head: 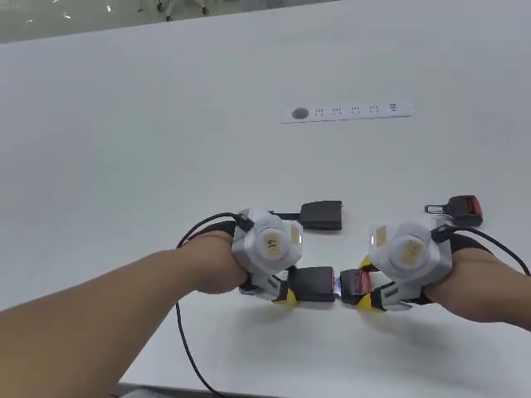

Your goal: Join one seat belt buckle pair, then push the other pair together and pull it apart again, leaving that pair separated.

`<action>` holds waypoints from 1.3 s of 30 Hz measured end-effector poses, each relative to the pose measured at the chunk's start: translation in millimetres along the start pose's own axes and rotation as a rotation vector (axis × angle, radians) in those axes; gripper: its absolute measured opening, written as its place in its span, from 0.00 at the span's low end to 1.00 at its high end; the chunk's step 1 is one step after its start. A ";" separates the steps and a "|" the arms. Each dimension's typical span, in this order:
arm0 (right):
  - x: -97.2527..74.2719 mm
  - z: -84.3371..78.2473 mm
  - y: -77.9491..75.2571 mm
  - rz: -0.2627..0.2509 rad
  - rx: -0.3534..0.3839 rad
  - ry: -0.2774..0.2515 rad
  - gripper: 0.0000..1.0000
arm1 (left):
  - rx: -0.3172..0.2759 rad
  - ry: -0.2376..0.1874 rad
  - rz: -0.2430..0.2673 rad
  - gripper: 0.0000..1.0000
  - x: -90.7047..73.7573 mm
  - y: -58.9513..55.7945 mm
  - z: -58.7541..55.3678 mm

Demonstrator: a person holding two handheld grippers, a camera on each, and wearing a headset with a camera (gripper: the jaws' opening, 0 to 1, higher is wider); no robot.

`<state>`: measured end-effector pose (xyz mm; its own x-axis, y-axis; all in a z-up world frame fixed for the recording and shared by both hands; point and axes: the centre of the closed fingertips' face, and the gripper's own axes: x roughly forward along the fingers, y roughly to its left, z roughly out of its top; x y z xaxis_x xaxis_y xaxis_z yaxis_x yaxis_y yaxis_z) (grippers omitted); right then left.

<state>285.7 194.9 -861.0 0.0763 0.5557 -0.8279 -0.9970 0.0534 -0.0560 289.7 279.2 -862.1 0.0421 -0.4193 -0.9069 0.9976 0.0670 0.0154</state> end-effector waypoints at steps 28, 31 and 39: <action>1.7 0.0 -1.2 0.009 0.007 0.004 0.34 | 0.007 0.045 -0.005 0.32 2.0 -0.6 0.8; 1.8 0.2 -1.6 0.009 0.015 0.002 0.34 | -0.011 0.051 -0.002 0.32 1.6 -0.6 0.2; -1.3 4.5 0.2 0.008 0.033 -0.004 0.35 | -0.042 0.032 0.007 0.31 -10.0 -1.3 3.0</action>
<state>285.4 197.9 -857.5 0.0689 0.5596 -0.8259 -0.9966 0.0767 -0.0311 288.2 280.6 -851.8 0.0464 -0.3892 -0.9200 0.9941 0.1082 0.0044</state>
